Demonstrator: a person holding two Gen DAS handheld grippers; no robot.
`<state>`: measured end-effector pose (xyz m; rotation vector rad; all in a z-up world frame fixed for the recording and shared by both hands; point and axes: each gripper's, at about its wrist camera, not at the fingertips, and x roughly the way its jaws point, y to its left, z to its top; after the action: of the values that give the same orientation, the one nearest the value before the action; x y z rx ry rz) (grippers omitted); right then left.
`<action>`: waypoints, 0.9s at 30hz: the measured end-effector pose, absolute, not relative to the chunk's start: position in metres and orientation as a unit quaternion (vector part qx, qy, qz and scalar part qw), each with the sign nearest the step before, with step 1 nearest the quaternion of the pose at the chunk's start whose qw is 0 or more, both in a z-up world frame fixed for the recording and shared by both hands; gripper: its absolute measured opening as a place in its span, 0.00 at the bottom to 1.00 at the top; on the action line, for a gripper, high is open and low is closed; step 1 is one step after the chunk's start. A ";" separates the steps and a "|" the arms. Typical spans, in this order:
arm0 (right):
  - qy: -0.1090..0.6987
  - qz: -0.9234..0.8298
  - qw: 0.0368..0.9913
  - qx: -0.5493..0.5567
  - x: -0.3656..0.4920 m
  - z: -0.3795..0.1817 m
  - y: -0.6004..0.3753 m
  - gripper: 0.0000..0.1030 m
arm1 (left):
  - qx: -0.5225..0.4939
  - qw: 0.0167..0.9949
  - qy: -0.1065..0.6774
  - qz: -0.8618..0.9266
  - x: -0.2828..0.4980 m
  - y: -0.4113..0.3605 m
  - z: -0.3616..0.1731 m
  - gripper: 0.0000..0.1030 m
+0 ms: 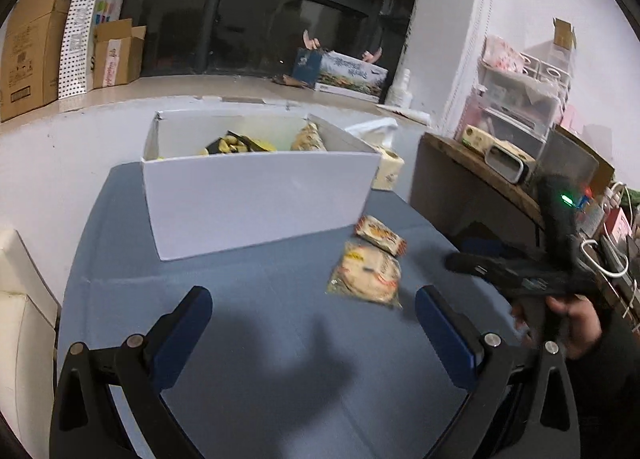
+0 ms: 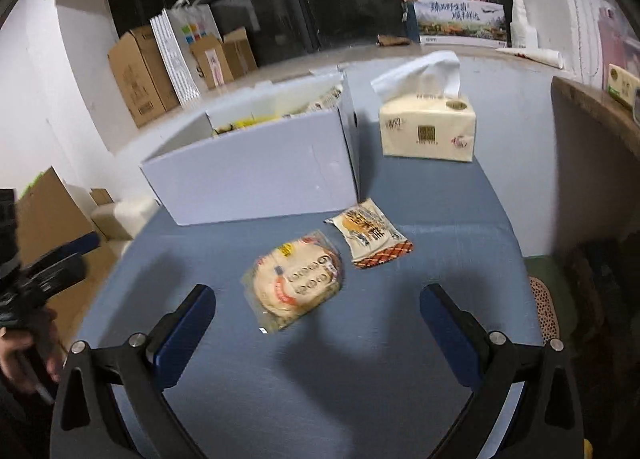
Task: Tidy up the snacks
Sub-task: 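Move both tools back toward the bread and rice-cake packets, then grasp the round bread packet with the left tool while the right grasps the rice-cake packet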
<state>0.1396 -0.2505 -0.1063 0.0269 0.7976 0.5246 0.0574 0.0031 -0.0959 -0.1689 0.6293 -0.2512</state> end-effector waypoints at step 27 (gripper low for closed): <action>0.449 0.208 0.862 -0.111 0.245 -0.151 -0.213 0.44 | -0.028 0.922 0.341 -0.180 0.066 -0.047 -0.112 1.00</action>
<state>0.2452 -0.2128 -0.1511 -0.2320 0.9428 0.4357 0.0661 -0.0470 -0.1122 -0.0580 0.7013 -0.3690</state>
